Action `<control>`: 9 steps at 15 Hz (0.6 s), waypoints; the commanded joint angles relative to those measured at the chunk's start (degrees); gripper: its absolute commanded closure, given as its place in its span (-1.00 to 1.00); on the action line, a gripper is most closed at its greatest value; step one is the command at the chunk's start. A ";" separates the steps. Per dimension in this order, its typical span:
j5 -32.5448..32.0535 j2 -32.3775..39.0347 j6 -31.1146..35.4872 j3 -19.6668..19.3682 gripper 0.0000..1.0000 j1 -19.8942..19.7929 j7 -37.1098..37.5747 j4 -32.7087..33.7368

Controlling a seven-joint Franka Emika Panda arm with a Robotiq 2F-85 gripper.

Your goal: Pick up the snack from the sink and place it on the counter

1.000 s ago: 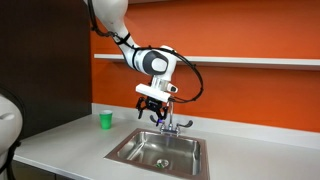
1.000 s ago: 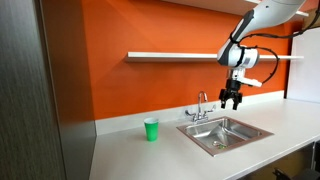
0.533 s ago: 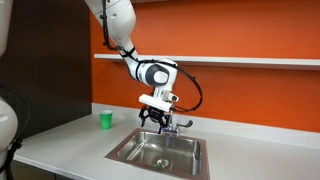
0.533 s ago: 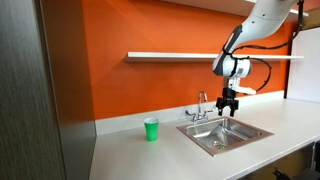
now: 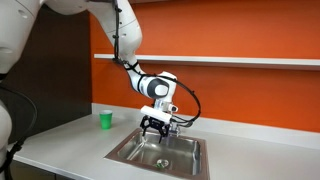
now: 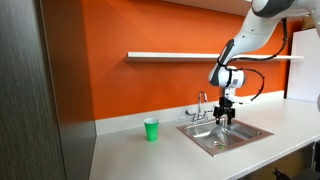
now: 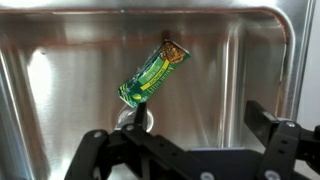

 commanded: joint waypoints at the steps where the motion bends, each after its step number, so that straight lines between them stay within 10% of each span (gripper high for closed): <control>1: 0.67 4.11 0.94 3.00 -1.00 -3.18 0.30 3.16; 9: 0.53 12.59 2.68 6.52 -1.00 -5.51 1.60 7.50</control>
